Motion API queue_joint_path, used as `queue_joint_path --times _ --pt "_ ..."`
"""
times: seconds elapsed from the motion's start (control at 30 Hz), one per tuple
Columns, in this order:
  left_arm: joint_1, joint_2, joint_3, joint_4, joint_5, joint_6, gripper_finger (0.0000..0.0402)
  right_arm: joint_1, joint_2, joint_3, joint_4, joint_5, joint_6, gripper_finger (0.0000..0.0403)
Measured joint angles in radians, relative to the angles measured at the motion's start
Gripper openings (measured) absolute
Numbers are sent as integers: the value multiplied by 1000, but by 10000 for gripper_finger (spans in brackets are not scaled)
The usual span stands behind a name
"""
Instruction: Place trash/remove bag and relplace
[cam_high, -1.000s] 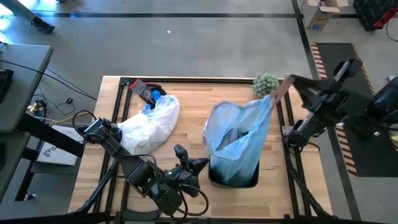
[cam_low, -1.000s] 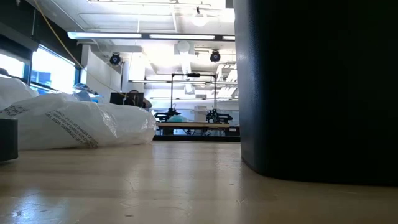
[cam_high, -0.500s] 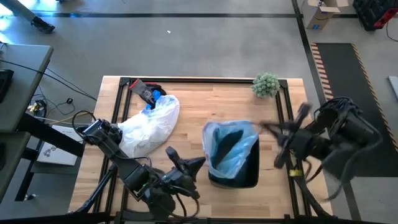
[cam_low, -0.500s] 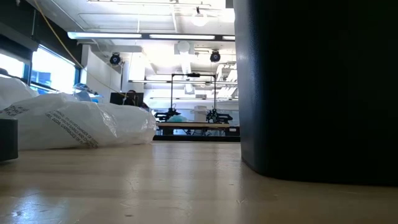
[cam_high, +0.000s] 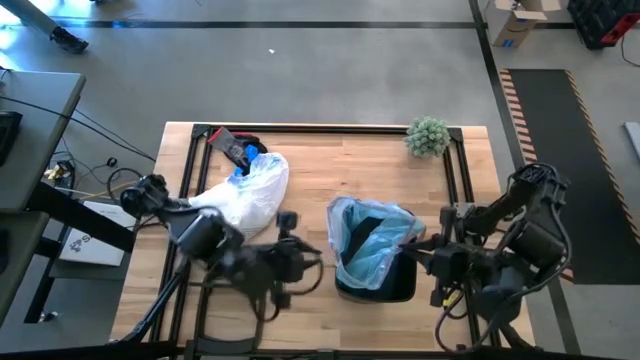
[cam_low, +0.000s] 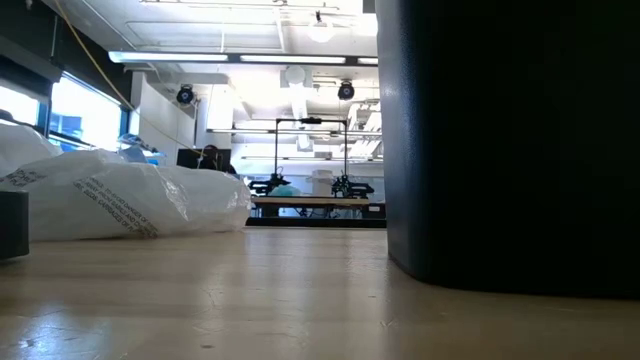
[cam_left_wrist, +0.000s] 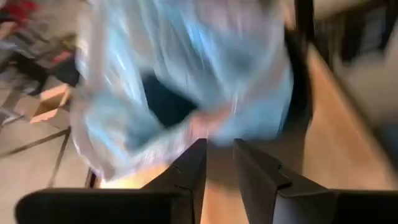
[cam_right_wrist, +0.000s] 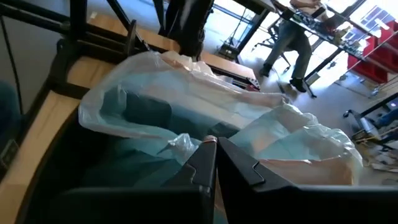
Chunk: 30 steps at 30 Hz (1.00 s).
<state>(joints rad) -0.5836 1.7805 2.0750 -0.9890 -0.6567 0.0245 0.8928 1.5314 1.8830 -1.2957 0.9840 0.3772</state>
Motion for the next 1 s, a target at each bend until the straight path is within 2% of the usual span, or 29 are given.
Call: queue_joint_path --times 0.1,0.23,0.33,0.87,1.0 --pt "29 8 -13 -51 51 179 77 0 0 -9 3 11 0 0" --pt "24 32 -33 43 -6 359 86 -1 -1 -6 29 21 -11 0" --pt "24 34 -31 89 -12 434 90 -1 -1 -6 54 22 -39 0" --pt "108 79 -31 109 -2 518 90 -9 -1 -6 116 14 -90 0" --pt "120 80 -31 122 69 528 76 -9 -1 -6 116 14 -90 0"
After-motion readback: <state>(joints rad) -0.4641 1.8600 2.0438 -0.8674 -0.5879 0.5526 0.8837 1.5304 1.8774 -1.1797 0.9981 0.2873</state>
